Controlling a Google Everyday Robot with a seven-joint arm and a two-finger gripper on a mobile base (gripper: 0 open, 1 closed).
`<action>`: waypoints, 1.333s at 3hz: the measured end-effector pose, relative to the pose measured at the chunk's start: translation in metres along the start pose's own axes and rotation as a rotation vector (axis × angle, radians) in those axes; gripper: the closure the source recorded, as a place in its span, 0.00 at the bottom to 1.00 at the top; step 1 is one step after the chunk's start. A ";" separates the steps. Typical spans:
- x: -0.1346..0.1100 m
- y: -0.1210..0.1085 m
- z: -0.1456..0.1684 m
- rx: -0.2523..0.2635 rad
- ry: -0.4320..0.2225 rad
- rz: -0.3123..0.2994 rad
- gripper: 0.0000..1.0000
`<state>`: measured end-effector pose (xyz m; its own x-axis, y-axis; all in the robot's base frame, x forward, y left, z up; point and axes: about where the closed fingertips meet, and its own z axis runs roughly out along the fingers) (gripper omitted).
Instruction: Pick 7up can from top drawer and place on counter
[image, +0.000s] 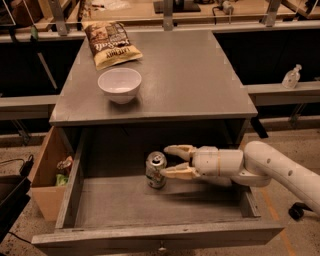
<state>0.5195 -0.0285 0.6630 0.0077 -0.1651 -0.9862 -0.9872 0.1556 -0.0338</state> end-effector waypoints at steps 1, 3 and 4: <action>-0.001 0.001 0.002 -0.004 -0.001 0.000 0.71; -0.002 0.002 0.007 -0.015 -0.004 -0.002 0.92; -0.002 0.003 0.009 -0.019 -0.005 -0.002 0.68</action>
Offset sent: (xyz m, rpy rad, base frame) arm -0.0004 0.0020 0.0002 0.0011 0.0002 0.0037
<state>0.5179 -0.0188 0.6639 0.0102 -0.1605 -0.9870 -0.9900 0.1369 -0.0326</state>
